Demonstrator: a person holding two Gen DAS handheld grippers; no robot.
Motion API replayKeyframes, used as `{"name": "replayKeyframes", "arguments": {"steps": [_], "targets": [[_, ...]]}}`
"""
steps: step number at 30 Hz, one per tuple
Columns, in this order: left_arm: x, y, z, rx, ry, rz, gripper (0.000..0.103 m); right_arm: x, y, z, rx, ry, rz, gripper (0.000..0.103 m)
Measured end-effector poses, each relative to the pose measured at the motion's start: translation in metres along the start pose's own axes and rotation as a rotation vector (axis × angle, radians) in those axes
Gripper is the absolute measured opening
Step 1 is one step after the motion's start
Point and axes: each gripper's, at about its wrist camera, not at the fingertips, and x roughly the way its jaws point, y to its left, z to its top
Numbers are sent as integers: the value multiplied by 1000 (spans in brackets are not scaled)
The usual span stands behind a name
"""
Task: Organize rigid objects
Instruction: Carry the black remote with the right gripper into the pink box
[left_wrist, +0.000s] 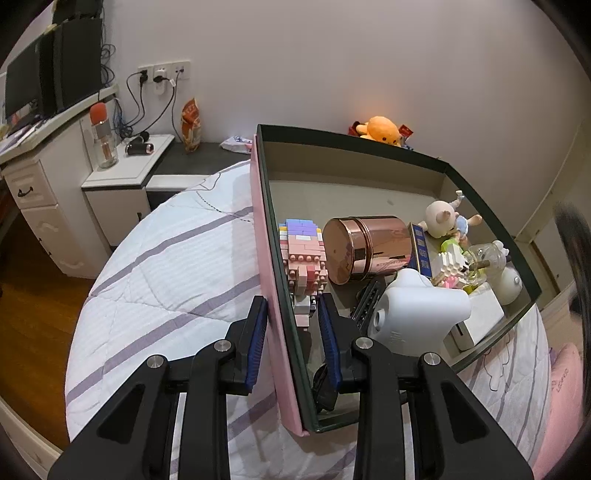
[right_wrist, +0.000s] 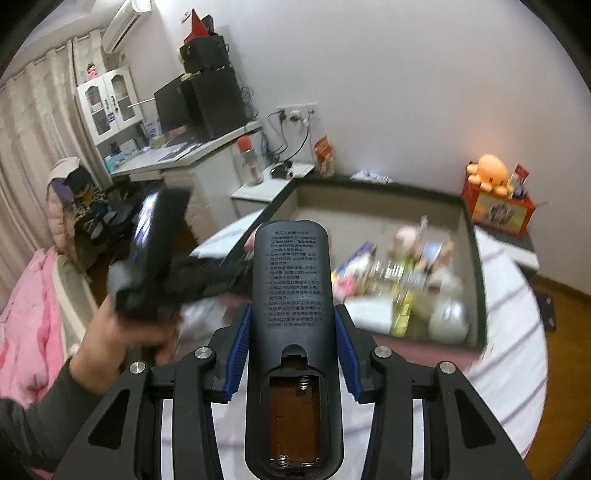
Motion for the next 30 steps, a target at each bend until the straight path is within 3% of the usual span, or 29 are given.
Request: {"name": "replayKeyframes", "arguments": {"steps": [5, 11, 19, 20, 22, 25, 26, 28, 30], "targets": [[0, 0, 0, -2, -1, -3, 28, 51, -15, 35, 15, 35, -56, 44], [0, 0, 0, -3, -2, -4, 28, 112, -28, 48, 38, 112, -116, 45], [2, 0, 2, -3, -1, -7, 28, 136, -21, 51, 7, 149, -164, 46], [1, 0, 2, -4, -1, -7, 29, 137, -18, 51, -15, 158, -198, 49], [2, 0, 2, -6, 4, -7, 29, 140, -15, 48, -43, 171, -237, 86], [1, -1, 2, -3, 4, 2, 34, 132, -18, 43, -21, 134, -236, 87], [0, -4, 2, 18, -1, 32, 37, 128, -20, 41, -4, 118, -240, 87], [-4, -3, 3, 22, -11, 48, 83, 118, -24, 39, 30, 86, -230, 87], [-14, -2, 4, 9, -51, 38, 103, 110, -29, 39, 61, 65, -227, 94]]}}
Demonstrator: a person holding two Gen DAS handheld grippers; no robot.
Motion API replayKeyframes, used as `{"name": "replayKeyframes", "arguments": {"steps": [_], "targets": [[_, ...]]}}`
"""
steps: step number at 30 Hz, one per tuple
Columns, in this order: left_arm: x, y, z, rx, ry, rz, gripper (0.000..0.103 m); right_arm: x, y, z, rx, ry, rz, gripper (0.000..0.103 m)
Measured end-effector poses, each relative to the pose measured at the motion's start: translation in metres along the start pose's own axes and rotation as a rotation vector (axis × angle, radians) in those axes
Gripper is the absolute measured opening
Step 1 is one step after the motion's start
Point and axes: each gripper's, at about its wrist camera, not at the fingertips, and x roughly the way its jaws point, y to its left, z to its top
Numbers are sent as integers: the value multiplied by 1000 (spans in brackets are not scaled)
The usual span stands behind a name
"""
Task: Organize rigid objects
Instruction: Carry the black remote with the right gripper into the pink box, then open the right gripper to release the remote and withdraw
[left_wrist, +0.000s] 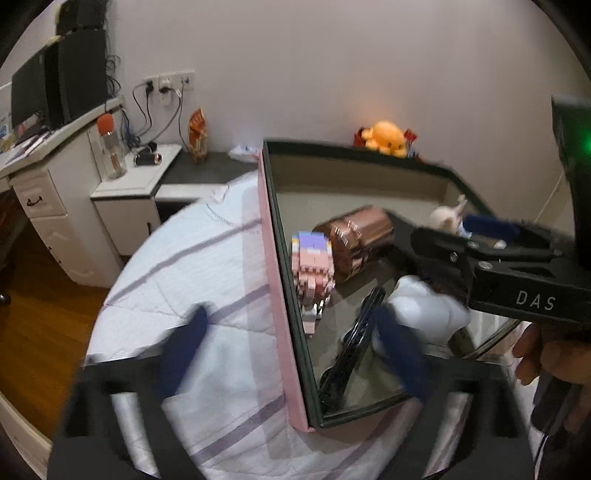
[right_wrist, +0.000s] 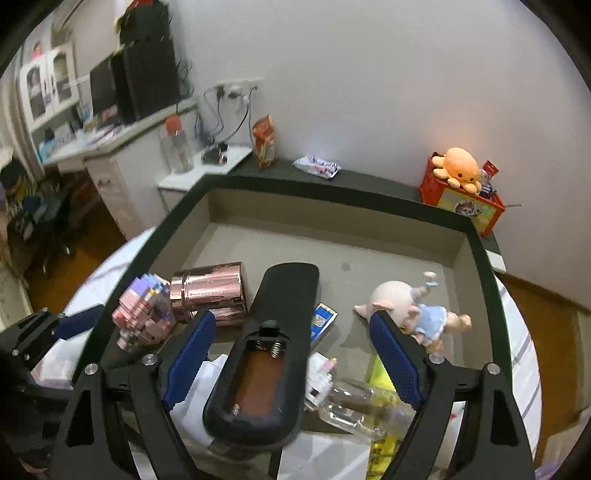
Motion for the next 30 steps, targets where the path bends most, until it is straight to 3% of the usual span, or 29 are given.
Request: {"name": "replayKeyframes", "arguments": {"steps": [1, 7, 14, 21, 30], "targets": [[-4, 0, 1, -4, -18, -3, 103, -6, -4, -1, 22, -16, 9, 103], [-26, 0, 6, -15, -41, 38, 103, -35, -13, -10, 112, -71, 14, 103], [-76, -17, 2, -9, -103, 68, 103, -96, -10, -28, 158, -153, -11, 103], [-152, -47, -5, 31, -206, 78, 103, -181, 1, -53, 169, -259, -46, 103], [-241, -87, -45, 86, -288, 88, 103, -282, 13, -102, 194, -375, -84, 103]]}}
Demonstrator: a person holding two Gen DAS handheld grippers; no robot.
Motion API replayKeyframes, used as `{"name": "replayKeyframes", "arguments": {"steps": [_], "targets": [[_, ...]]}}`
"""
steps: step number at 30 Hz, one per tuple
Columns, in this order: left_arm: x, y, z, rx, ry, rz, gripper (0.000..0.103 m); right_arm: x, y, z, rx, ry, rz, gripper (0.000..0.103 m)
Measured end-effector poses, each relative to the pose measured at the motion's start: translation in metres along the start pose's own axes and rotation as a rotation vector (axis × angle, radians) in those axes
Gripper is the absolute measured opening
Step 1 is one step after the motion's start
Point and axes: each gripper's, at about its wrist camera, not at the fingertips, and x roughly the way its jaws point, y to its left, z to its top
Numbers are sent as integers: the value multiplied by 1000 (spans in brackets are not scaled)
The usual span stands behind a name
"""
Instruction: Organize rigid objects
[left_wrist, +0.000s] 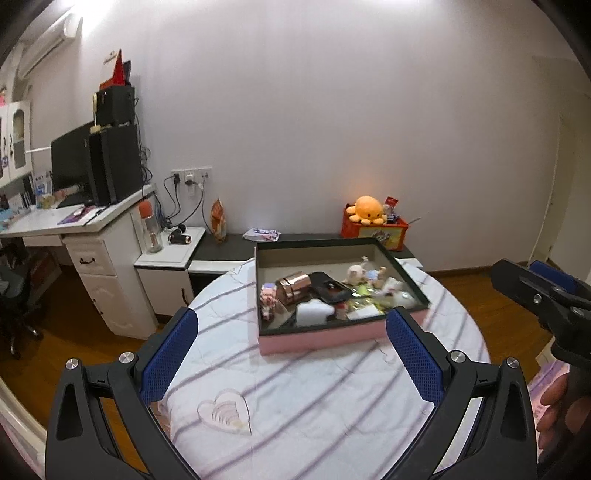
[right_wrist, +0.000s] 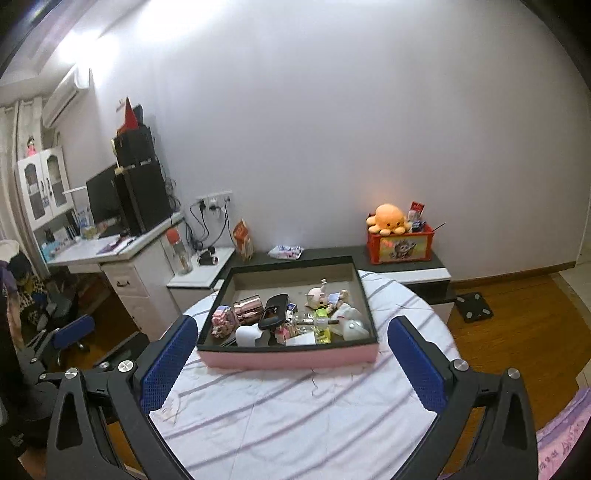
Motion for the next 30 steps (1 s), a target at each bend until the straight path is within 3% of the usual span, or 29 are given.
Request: {"name": "replayKeyframes", "arguments": {"steps": [7, 14, 19, 30], "targets": [[-60, -15, -17, -18, -30, -8, 103, -60, 0, -25, 23, -55, -24, 103], [-120, -12, -27, -28, -103, 67, 103, -103, 9, -44, 5, -103, -44, 103], [-156, -12, -33, -27, -162, 80, 103, -127, 12, -54, 1, -136, -56, 103], [-191, -26, -67, -20, -178, 81, 103, -171, 22, -79, -17, -180, -60, 103]]}}
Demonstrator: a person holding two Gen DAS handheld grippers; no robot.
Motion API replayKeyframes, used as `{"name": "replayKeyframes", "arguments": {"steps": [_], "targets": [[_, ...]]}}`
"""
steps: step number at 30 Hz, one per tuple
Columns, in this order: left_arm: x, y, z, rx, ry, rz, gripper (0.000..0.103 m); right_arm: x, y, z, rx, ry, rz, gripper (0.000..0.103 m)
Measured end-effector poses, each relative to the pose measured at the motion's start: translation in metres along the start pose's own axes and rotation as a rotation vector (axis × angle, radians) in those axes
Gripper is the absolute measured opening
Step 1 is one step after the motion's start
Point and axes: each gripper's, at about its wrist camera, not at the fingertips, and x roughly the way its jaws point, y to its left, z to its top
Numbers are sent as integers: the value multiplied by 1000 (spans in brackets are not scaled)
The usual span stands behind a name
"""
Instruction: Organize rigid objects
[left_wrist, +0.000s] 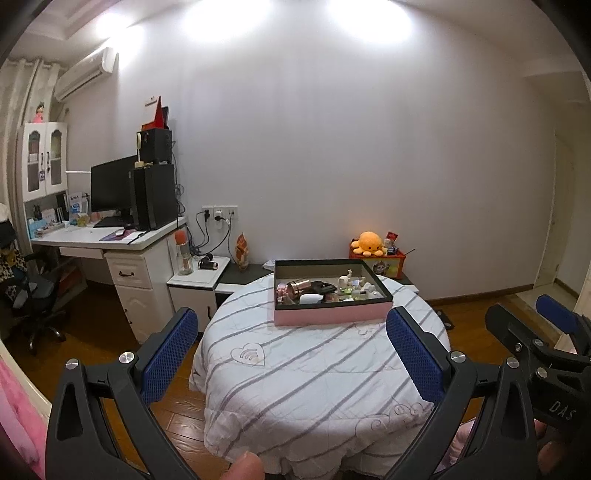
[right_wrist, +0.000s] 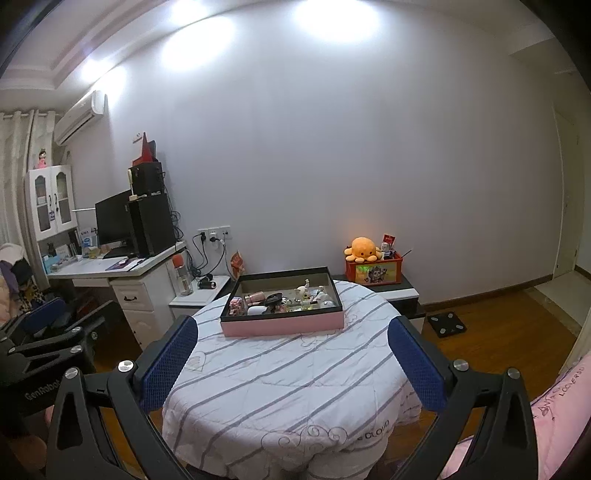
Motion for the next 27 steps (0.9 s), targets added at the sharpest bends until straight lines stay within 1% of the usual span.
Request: {"name": "replayKeyframes", "arguments": {"steps": [6, 11, 16, 27], "targets": [[-31, -5, -3, 23, -56, 9, 103, -31, 2, -1, -6, -52, -11, 103], [-42, -5, 2, 9, -81, -7, 103, -43, 6, 3, -14, -79, -10, 103], [-38, -2, -1, 5, -61, -2, 103, -42, 9, 4, -20, -76, -7, 103], [-38, -2, -4, 7, -52, 0, 103, -43, 11, 4, -24, -70, -10, 103]]}}
